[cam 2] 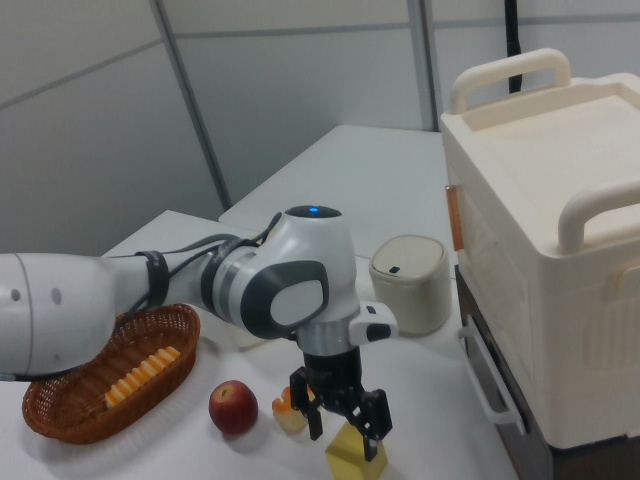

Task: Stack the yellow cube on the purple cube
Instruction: 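Lower the gripper and grasp the yellow cube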

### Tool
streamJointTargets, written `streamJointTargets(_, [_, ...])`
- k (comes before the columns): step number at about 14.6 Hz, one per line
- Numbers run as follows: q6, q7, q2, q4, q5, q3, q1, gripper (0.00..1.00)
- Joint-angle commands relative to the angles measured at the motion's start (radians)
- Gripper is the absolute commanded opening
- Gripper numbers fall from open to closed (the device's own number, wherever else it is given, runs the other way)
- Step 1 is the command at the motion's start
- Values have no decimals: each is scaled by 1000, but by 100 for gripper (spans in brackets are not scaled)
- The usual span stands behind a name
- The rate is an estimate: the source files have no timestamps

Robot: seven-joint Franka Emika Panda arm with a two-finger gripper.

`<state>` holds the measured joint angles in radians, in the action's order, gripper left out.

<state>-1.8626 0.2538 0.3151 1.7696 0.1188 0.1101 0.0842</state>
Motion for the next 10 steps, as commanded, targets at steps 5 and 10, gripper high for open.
streamJointTargets(5, [-90, 19, 51, 13, 28, 3, 8, 100])
streamJointTargets(10, [-99, 13, 67, 14, 25, 2, 6, 66])
